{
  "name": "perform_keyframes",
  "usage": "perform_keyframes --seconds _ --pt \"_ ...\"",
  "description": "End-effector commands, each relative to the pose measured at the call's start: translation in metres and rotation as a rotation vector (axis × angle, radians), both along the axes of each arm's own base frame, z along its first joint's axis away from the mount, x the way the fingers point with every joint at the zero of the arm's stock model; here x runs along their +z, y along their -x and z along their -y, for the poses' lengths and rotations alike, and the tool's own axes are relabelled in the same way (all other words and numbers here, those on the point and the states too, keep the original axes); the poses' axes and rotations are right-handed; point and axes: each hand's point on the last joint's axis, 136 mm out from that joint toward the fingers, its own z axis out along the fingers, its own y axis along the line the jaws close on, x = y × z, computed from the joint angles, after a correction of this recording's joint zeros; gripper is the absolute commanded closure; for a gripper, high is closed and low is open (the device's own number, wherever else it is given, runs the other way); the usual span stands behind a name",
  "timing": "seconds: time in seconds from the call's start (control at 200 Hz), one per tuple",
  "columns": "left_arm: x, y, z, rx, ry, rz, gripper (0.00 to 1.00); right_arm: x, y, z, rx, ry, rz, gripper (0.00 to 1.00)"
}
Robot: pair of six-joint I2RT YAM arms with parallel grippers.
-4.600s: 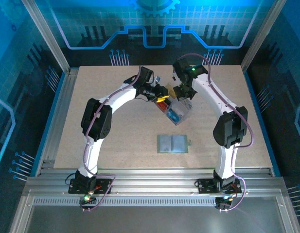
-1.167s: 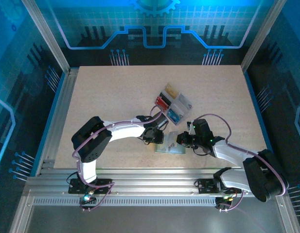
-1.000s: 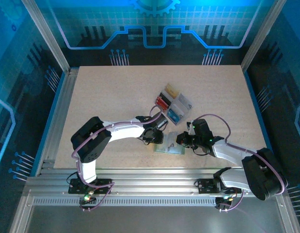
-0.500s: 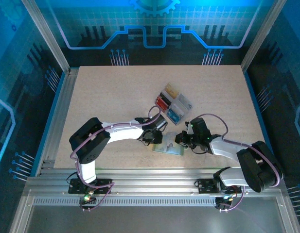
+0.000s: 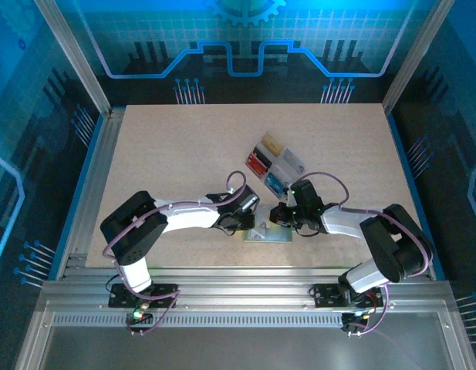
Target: Put the credit cards into the card holder
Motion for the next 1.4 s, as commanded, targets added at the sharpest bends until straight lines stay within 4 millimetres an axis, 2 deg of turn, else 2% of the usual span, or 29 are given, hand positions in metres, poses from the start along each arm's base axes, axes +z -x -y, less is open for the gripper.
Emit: perform_keyframes --seconds 0.0,0.125,0.295,0.465,0.86,1.191,1.396 --pt "-0.048 0.057 -0.042 0.016 -0.161 -0.218 0.73 -0.001 0.005 -0.016 0.081 0.004 0.01 1.0" --pt "-0.049 0.057 -0.044 0.016 -0.172 -0.218 0.74 0.003 0.01 -0.011 0.086 0.022 0.009 1.0" --pt "-0.05 0.055 -0.042 0.0 -0.177 -0.214 0.73 0.004 0.028 -0.003 0.122 0.047 -0.03 1.0" --pt "-0.049 0.054 -0.039 -0.014 -0.167 -0.206 0.69 0.002 0.044 0.006 0.155 0.081 -0.059 1.0" --pt "-0.047 0.055 -0.039 -0.025 -0.157 -0.202 0.67 -0.013 0.059 0.009 0.181 0.096 -0.134 1.0" --pt "-0.048 0.058 -0.032 -0.038 -0.122 -0.21 0.67 -0.014 0.047 -0.006 0.172 0.084 -0.116 1.0" --pt "-0.052 0.065 -0.033 -0.025 -0.113 -0.222 0.67 -0.012 0.041 -0.007 0.119 0.082 -0.108 1.0"
